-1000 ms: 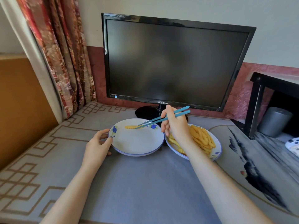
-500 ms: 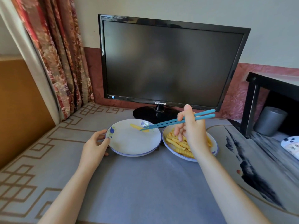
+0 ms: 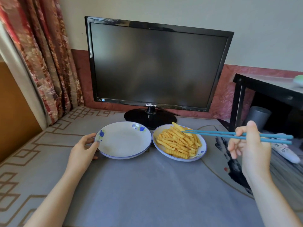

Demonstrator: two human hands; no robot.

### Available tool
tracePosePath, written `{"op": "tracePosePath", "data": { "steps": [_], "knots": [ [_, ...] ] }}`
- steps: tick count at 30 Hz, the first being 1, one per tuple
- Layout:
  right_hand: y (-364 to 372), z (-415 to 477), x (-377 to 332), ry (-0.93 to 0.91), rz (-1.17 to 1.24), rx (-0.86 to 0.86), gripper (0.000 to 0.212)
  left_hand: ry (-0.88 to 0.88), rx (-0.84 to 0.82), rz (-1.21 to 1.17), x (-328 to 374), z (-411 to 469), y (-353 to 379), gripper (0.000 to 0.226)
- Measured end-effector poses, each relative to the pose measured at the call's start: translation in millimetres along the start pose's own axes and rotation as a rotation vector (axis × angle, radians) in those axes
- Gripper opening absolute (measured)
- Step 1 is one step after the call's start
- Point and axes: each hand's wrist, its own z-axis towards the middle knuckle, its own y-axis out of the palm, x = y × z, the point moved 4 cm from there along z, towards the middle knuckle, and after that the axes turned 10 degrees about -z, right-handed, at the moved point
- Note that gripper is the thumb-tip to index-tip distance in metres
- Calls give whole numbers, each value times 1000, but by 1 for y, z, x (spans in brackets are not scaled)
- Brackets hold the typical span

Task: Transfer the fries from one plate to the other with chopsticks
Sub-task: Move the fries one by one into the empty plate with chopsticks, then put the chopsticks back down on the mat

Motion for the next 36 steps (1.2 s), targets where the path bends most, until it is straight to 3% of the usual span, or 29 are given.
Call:
{"op": "tracePosePath", "data": {
  "steps": [22, 28, 36],
  "knots": [
    [-11, -15, 36, 76, 167, 79, 39, 10, 22, 59, 4, -4, -1, 30],
    [-13, -18, 36, 72, 190, 100, 38, 52, 103, -18, 11, -7, -6, 31],
    [-13, -19, 39, 55, 189, 57, 39, 219, 241, 49, 34, -15, -19, 34]
  ]
}}
